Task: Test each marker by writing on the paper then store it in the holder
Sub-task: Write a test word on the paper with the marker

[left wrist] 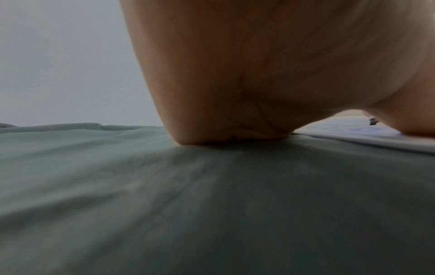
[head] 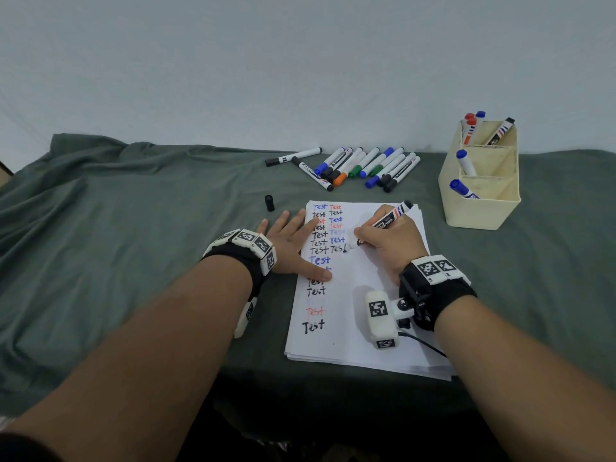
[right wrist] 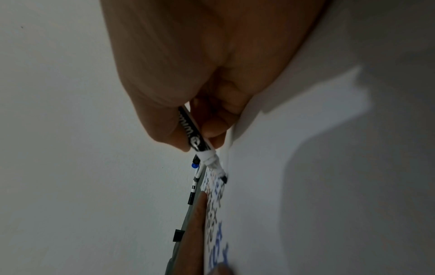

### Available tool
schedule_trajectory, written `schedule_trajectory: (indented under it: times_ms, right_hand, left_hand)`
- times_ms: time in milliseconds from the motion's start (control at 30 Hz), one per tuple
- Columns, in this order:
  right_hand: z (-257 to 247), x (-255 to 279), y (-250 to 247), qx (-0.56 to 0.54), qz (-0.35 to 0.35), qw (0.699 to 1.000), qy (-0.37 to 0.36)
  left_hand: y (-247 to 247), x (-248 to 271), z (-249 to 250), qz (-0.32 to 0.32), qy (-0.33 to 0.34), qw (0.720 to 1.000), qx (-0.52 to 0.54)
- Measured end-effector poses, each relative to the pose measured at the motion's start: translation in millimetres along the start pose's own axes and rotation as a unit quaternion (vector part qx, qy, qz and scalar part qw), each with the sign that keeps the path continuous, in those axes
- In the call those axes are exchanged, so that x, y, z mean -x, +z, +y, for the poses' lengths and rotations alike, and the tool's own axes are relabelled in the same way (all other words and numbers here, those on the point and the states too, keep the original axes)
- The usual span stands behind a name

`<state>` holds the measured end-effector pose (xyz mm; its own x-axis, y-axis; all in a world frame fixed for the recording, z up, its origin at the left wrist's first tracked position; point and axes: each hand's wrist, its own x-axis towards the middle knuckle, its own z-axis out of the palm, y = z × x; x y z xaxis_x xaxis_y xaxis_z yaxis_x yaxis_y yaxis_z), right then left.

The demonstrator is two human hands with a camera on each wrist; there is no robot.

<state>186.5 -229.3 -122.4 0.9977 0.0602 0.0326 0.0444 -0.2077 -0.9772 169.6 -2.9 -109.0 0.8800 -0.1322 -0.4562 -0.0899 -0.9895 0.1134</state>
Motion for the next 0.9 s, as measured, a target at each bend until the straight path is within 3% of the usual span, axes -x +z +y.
schedule_trajectory:
  times_ms: [233, 467, 633, 733, 833, 900]
  right_hand:
    - [1.2, 0.1, 0.8, -0.006, -0.010, 1.000, -0.003]
    - [5.9, -3.4, -1.0, -0.029, 0.030, 0.999, 0.001]
    - [10.4, -5.6, -4.3, -0.111, 0.035, 0.993, 0.033]
    - [10.8, -4.9, -4.6, -0.131, 0.041, 0.990, 0.027]
    - [9.9, -3.3, -5.8, -0.124, 0.041, 0.991, 0.008]
    - [9.0, -2.9, -4.8, -0.149, 0.033, 0.988, 0.000]
  left_hand:
    - [-0.9, 0.8, 0.1, -0.002, 0.003, 1.000, -0.004]
    - [1.3, -0.4, -1.0, 0.004, 0.007, 1.000, -0.009]
    - [3.1, -0.1, -4.3, 0.023, 0.011, 0.999, -0.020]
    - [-1.9, 0.6, -5.0, 0.113, 0.022, 0.992, -0.041]
    - [-14.7, -0.3, -9.4, 0.250, 0.033, 0.966, -0.057]
    - [-22.0, -4.6, -16.4, 0.295, 0.012, 0.953, -0.075]
